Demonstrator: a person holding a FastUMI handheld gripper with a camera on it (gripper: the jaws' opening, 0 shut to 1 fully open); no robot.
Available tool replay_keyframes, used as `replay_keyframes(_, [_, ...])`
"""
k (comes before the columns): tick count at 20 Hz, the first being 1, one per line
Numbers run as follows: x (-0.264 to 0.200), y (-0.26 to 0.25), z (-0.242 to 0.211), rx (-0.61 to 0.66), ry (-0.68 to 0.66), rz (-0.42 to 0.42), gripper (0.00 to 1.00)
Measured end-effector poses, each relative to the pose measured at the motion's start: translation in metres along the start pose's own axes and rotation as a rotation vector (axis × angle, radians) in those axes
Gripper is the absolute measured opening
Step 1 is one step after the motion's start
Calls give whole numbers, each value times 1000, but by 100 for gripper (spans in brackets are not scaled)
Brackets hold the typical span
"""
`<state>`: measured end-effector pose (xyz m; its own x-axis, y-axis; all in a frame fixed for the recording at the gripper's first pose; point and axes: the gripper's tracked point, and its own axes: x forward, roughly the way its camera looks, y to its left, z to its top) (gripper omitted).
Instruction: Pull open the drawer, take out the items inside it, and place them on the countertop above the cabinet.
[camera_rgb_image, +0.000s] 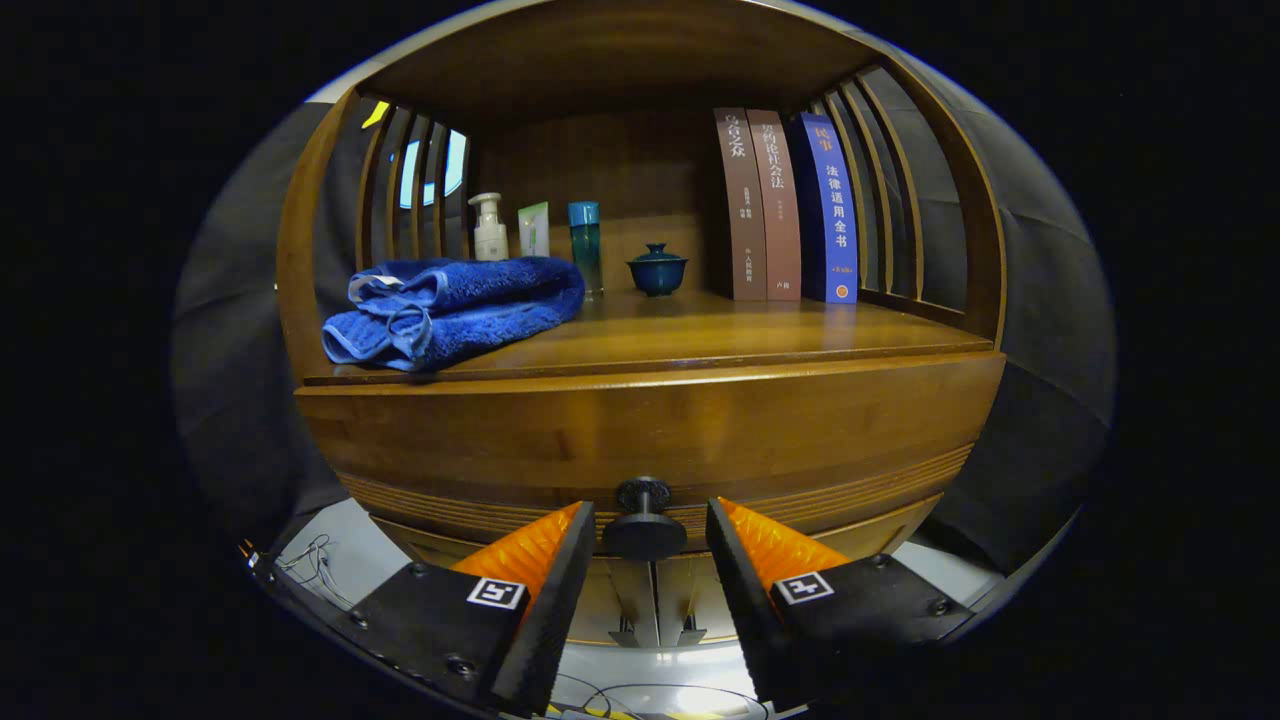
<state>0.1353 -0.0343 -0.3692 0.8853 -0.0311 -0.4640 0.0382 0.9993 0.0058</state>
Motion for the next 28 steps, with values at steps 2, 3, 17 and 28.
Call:
replay_keyframes(2, [-4, 3, 1, -11, 5, 1, 69])
replay_keyframes(3, [6, 2, -3, -16, 4, -3, 62])
replay_keyframes(17, [-21, 1, -11, -50, 34, -8, 41])
replay_keyframes(28, [-102, -1, -38, -46, 79, -2, 40])
